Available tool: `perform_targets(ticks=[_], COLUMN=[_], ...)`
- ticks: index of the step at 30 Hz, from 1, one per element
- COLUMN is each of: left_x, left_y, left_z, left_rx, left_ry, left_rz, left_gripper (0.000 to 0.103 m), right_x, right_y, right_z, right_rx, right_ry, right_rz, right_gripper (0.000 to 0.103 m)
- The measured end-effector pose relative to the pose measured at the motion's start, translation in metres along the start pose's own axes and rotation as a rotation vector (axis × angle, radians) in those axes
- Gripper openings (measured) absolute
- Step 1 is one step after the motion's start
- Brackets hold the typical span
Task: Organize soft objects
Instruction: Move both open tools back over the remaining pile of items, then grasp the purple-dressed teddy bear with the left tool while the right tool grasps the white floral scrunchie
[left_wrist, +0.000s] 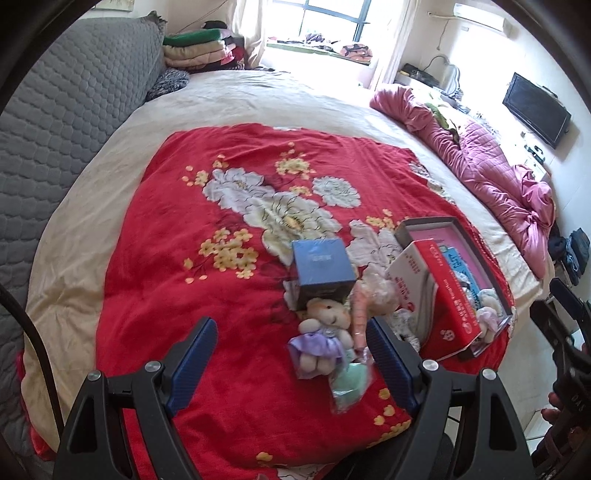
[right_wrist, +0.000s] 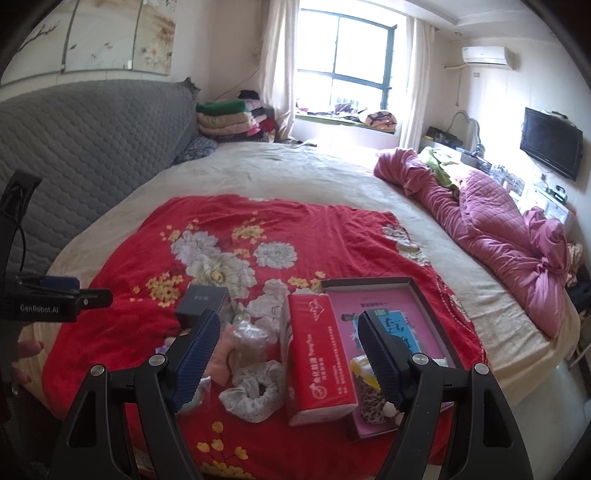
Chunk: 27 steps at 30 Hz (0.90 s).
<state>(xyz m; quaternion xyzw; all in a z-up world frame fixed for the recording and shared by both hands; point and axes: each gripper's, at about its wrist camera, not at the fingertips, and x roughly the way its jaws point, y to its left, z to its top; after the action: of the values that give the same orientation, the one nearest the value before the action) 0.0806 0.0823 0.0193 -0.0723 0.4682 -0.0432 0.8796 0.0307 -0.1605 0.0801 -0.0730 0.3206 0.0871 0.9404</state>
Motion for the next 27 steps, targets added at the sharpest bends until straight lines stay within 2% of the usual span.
perform_targets(ticks=[9,18,27], left_x=[0.030,0.080,0.117], left_y=[0.001,-0.016,-0.029], left_z=[-0.011,-0.023,-0.025], left_rx=[0.006,0.056,0.102], left_ry=[0.061,0.171,0.230], left_rz=[-0.004,-0.012,-0.015], left_gripper=[0.082,0.082,0.082], right_x=[0.027,0.056,0.091], right_y=[0.022,0.039,0.061], right_z=[-0.022,-0.045,-0.080], right_rx=[-0.071,-0.147,-0.277], right_ry=[0.077,0.171,0.285], right_rz=[0.041,0.097,0.140], right_gripper=[0.078,0.078,0.078])
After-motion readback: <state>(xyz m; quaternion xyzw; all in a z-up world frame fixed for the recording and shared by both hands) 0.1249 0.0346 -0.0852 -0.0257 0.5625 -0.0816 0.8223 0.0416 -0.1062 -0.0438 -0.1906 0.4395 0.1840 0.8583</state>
